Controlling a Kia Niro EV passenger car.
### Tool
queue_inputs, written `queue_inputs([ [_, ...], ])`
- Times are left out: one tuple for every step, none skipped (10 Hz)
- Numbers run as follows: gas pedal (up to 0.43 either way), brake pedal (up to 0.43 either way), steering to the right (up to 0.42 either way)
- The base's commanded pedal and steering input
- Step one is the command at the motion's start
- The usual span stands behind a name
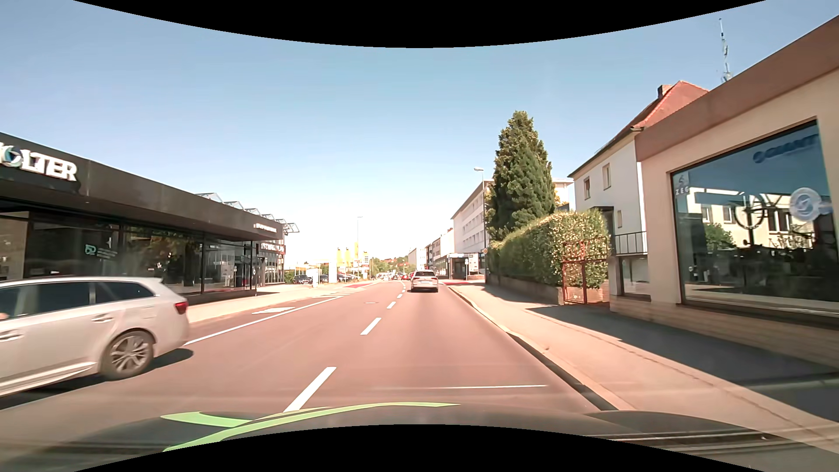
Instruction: Follow the waypoints while adhering to traffic rules and regulations
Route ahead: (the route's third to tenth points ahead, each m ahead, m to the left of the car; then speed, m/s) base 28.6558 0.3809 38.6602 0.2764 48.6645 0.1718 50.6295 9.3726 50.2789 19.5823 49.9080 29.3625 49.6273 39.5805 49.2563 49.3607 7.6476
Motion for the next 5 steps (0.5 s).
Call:
queue_inputs([
  [0.138, 0.000, 0.011],
  [0.138, 0.000, 0.011],
  [0.138, 0.000, 0.010],
  [0.138, 0.000, 0.009],
  [0.138, 0.000, 0.009],
])
